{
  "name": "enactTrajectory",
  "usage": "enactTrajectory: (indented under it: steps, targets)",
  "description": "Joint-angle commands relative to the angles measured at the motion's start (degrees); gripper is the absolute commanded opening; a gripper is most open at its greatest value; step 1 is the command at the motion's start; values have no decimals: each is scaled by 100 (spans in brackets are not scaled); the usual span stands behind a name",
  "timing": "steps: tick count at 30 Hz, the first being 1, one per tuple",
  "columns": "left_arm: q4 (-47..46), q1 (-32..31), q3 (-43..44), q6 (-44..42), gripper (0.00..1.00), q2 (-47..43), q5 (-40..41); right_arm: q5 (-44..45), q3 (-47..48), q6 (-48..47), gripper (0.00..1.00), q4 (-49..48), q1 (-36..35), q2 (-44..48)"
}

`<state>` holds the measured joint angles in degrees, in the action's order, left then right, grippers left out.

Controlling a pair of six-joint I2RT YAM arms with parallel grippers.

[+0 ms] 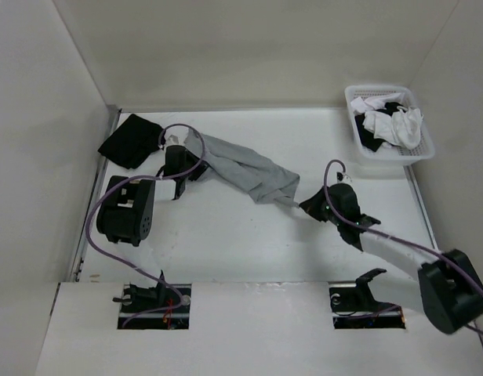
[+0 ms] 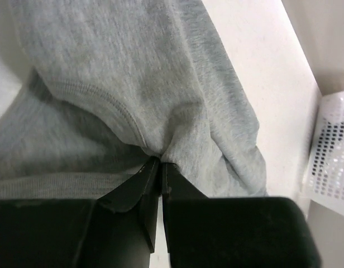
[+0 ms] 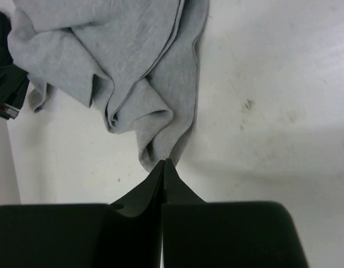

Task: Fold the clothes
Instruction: Flatten the tank top out

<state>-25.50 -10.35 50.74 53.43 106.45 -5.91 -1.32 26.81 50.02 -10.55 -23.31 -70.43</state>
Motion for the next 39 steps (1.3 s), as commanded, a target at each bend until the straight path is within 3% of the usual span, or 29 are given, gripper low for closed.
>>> enactTrajectory:
  steps: [1,4,8,12,16,20,23,27,33,36,39]
  targets:
    - [-605,195,-546,150,1,-704,-270,1368,-658,402,0,911,-520,1642]
    - [-614,222,-566,246,1,-906,-349,2056,-756,413,0,1440,-635,2436]
    - [-474,12,-233,308,0,-1240,-454,2031,-240,-61,0,1302,-486,2211]
    - [219,-252,243,90,0,-2030,-499,2180,719,-650,0,1090,-643,2130]
    - [1211,-200,78,-175,0,-3057,-219,2531,993,-897,0,1291,-1239,2621]
    - [2134,-42,-257,-236,0,-4253,37,2769,345,-460,0,1932,-2320,3132]
    - [3162,20,-74,-551,0,-4791,283,2690,-218,549,0,2748,-2840,2905]
    - [3815,2,-125,-886,1,-4512,635,2672,-545,1282,0,3251,-3192,2877]
    - [3114,73,-145,-826,1,-3151,715,3164,-238,1045,0,3665,-3237,3229]
    - [2928,-356,487,-694,0,-2693,565,3374,192,362,0,3367,-3044,3343]
    - [3041,-822,1549,-737,0,-2350,469,3447,990,-867,0,2666,-2229,3107]
